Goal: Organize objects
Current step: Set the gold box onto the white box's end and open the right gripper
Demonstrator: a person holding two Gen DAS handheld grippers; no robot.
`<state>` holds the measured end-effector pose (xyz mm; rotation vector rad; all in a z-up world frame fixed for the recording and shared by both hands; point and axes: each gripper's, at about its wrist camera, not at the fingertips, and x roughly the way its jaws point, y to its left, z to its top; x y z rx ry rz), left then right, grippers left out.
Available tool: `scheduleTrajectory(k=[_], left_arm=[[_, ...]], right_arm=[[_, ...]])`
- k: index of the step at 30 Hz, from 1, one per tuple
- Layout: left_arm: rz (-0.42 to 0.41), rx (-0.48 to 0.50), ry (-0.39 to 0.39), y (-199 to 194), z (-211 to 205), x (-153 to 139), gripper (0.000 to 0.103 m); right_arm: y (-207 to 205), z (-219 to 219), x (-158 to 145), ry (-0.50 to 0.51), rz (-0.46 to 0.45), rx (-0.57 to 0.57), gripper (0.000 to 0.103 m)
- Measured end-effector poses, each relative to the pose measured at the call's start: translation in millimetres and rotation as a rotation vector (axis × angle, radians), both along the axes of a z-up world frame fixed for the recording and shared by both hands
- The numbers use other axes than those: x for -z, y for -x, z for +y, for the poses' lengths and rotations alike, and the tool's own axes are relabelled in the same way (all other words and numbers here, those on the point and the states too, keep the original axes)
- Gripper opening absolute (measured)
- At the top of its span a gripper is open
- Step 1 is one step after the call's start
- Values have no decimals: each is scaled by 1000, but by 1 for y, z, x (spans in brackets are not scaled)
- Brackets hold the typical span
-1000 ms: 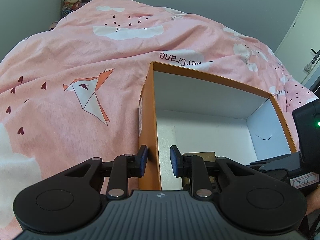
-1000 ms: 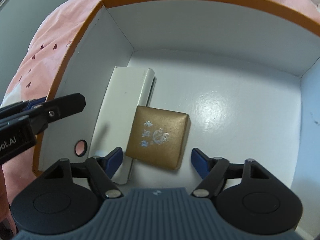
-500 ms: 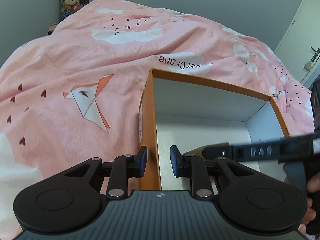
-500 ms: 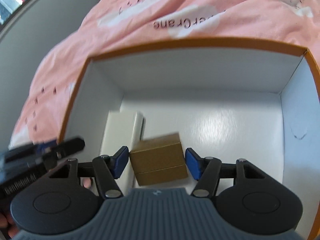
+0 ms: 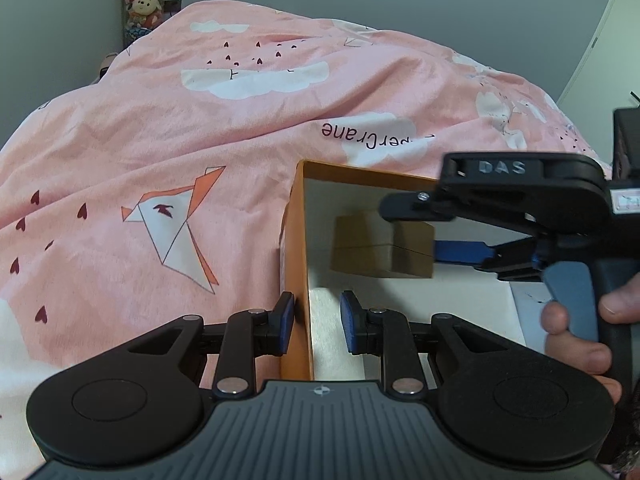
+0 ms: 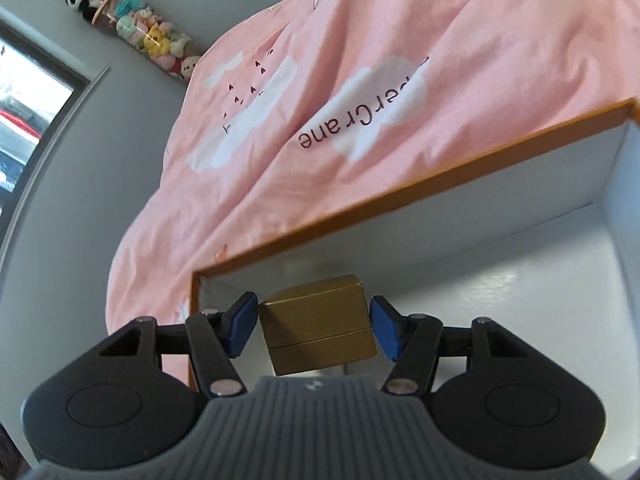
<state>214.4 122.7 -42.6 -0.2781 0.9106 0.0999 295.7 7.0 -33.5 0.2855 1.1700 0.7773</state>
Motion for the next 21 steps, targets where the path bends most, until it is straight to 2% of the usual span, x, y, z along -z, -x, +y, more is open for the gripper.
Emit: scheduleTrajectory(k=[7,11,18,20,21], left_arm=[[8,-2,-7,-8,1,6,27],[14,-9,-3,-9,1,9,27],[19,-20,1,-8,3,10,27],[18,-20,-2,-8,3,10,27],[19,-20,-3,-8,2,9,28]], right_arm=[[-2,28,14,22,12,-42,63],[-4,36,23,32,16,-65,65],[-4,35,21,12,10,-101,65],[-4,34,22,10,15,-108,63],[-4,34,22,11,18,-113,57]])
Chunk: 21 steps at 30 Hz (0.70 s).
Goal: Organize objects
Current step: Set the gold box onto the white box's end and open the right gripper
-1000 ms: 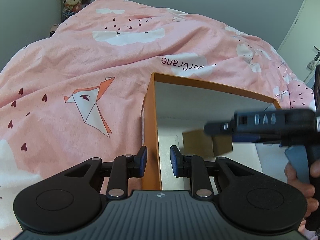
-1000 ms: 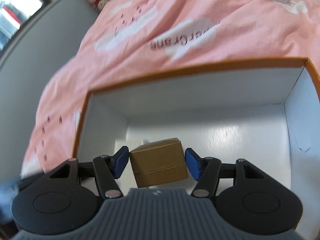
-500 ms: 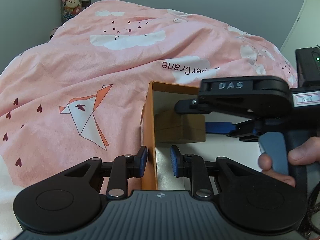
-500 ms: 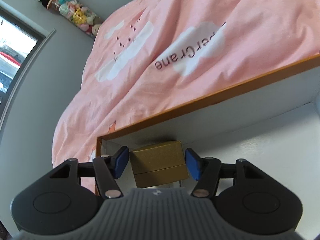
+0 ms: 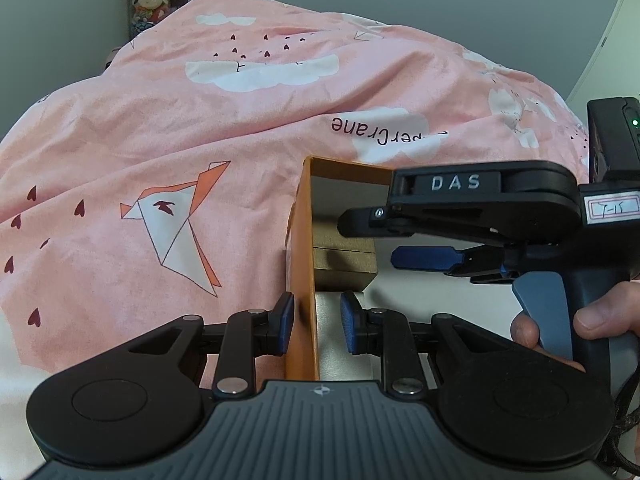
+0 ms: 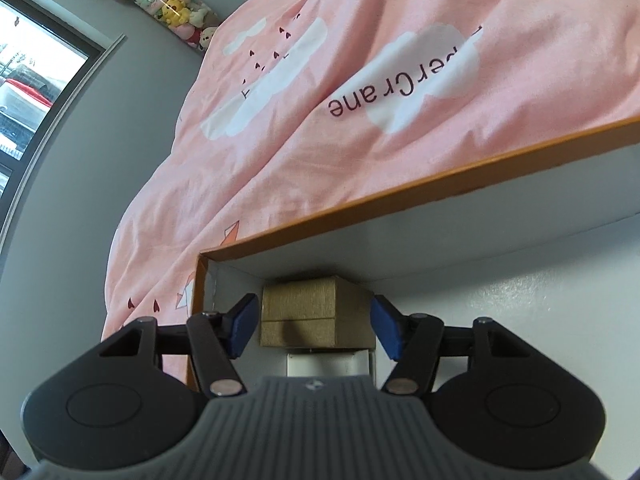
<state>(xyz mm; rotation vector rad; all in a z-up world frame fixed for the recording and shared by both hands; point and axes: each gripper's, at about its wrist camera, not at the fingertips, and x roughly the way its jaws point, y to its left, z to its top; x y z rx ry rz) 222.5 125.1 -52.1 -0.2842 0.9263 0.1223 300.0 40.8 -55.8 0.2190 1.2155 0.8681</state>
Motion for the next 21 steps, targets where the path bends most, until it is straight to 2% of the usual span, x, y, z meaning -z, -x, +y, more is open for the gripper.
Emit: scheduleTrajectory(k=[1,2,3,8,11,17,21], left_arm=[[1,0,0,0,0,0,27],[0,0,0,0,0,0,27],[2,-1,-1,0,0,0,27],[3,-6,-2,2,-1,-2,28],[-7,-11,-6,5,-2,-6,34],[-56,-18,-41,19,-11,-21,45],[-131,-18,-82,36,-23,-36,55]], right_arm=[[0,0,1,1,2,-6,51],[1,1,2,2,5,-14,41],[1,3,3,1,12,-27,37],[5,7,2,24,-33,-54,30],[9,4,-5,38,-79,-65,30],[33,-17,-40,28,-258,-129,32],[54,-43,-61,24,-401,-154,44]])
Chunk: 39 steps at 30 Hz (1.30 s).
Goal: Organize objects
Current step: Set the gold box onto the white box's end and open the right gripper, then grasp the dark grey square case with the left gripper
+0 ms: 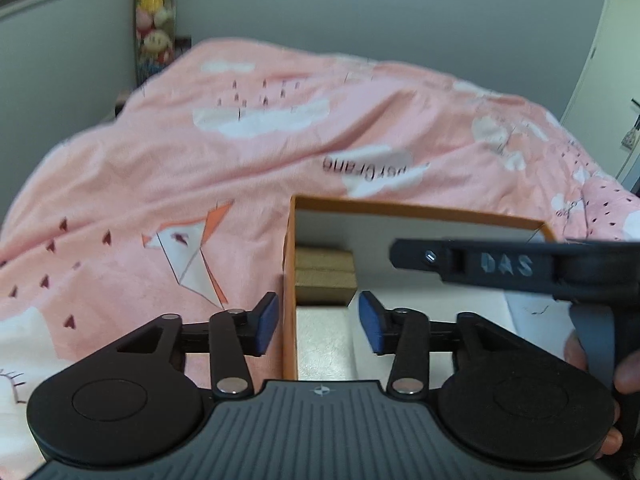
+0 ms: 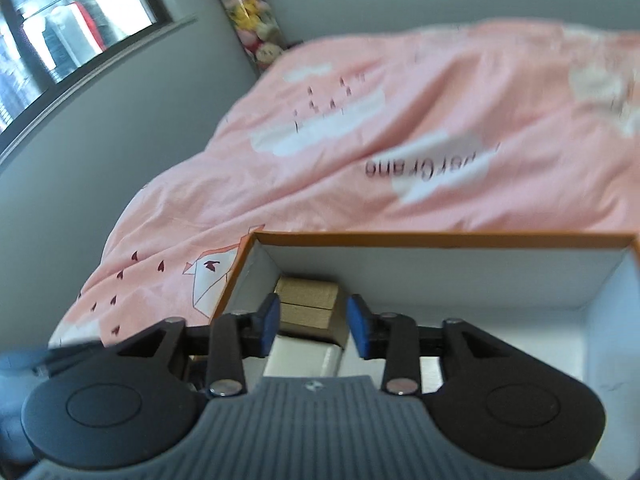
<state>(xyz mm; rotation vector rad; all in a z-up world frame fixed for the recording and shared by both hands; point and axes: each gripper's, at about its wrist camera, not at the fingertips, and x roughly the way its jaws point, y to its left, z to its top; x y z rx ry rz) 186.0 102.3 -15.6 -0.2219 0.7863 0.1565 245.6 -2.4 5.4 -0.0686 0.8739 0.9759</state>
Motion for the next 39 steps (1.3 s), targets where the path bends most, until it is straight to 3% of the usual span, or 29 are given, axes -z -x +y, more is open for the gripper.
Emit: scheduleTrajectory(k=[6,8,12,15,20,23,29,32,39], left_arm=[[-88,-1,-5,33,-17,-18,56],[-111,14,4,44,-23,-24,56],[-128,66,10,63,-36,-31,56],[-131,90,11,77,-43,-35,56],[-108,127,46,97,-50,-30,56],[-55,152,84,104,-53,-18,56],[64,173,154,110,-59,11,56],[110,193,195,108,-62,25,55],[199,128,311,92,-56,67,60]], right_arm=[[27,-51,-18,-24,-148,-1,68],[37,-66,-23,-26,-184,7,69],[60,-96,-29,-39,-241,26,86],[79,-116,-29,-40,-278,14,93],[108,-146,-24,-11,-357,22,98],[116,-160,-19,17,-346,28,98],[119,-181,0,73,-205,37,95],[117,-184,13,104,-129,32,77],[113,-181,47,184,10,-1,52]])
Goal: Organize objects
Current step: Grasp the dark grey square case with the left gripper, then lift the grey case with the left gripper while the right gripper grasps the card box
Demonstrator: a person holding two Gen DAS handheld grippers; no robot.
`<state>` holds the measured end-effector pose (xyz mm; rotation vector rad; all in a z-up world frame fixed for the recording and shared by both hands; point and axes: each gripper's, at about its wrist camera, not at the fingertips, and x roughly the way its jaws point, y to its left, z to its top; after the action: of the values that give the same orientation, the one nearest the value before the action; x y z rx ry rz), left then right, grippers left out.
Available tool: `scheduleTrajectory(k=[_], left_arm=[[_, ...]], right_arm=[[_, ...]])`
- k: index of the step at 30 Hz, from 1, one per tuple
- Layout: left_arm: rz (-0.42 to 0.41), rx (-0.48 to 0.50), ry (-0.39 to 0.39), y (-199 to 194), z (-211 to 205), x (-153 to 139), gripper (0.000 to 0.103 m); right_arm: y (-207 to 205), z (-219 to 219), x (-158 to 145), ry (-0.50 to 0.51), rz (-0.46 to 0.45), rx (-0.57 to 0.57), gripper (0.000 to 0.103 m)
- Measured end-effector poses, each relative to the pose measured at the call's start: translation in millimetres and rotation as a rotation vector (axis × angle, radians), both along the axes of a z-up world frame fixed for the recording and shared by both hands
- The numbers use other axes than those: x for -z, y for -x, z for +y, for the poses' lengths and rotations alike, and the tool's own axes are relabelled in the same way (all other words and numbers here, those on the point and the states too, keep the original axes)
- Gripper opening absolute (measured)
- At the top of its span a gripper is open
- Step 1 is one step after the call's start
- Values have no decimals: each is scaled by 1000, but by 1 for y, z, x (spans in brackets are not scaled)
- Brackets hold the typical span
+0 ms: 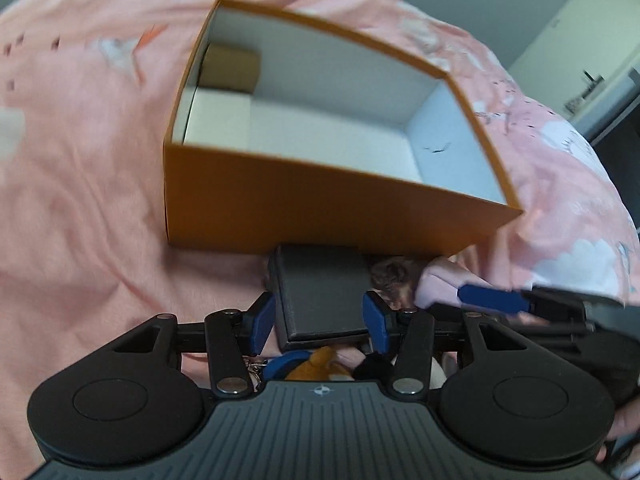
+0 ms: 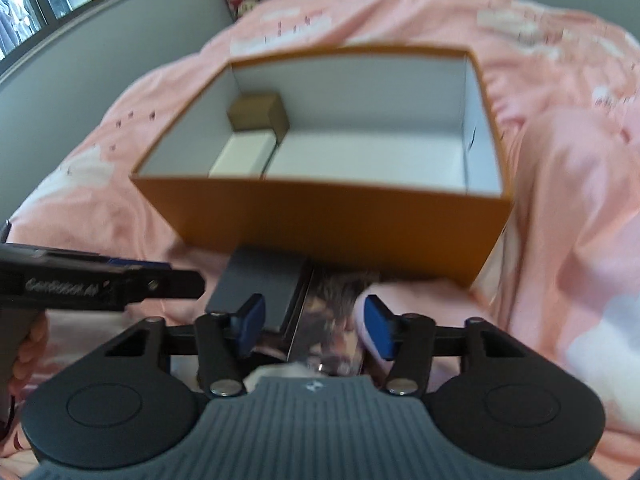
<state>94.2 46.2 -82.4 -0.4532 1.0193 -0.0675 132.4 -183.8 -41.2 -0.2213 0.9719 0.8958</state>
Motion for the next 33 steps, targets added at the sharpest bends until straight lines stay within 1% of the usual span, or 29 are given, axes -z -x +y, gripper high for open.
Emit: scheduleTrajectory(k=[2,3,4,5,8,11,14,16,18,20,23,25,28,30,33], left_arm=[[38,-28,53,-6,5,11,63],[50,-37,83,-9,7,15,67],[60,-43,105,-12,8,20,72],[73,-51,117,-15,10,24,73],[113,-78,155,-23,13,37,76],[171,-106,194,-31,18,53,77],[188,-111,259,-34,21,63,78],[198,-109,285,-36,21,69,80],[208,-109,291,-38,21,72,80],[214,-114,301,-39,21,73,78],[210,-124,291,-35,22,68,70],[191,-123,280,-28,22,61,61],[157,-118,249,-18,21,49,52],[125,-106,206,-11,17,36,49],[66,-85,113,2,11,15,46]], right_arm=[[-3,2,9,20,41,-2,50],[-4,3,12,31,55,-2,50],[-5,4,16,42,70,-2,50],[-6,4,18,51,78,-1,50],[-7,8,20,72,68,-8,50],[-5,12,21,92,63,-26,50],[-5,16,22,90,88,-52,50],[-6,18,24,102,93,-59,50],[-7,20,27,109,103,-63,49],[-8,22,29,115,108,-69,49],[-8,24,30,127,107,-77,49],[-8,24,30,131,104,-78,49],[-7,26,30,145,98,-82,49],[-5,29,32,168,86,-88,49],[0,34,33,213,56,-106,49]])
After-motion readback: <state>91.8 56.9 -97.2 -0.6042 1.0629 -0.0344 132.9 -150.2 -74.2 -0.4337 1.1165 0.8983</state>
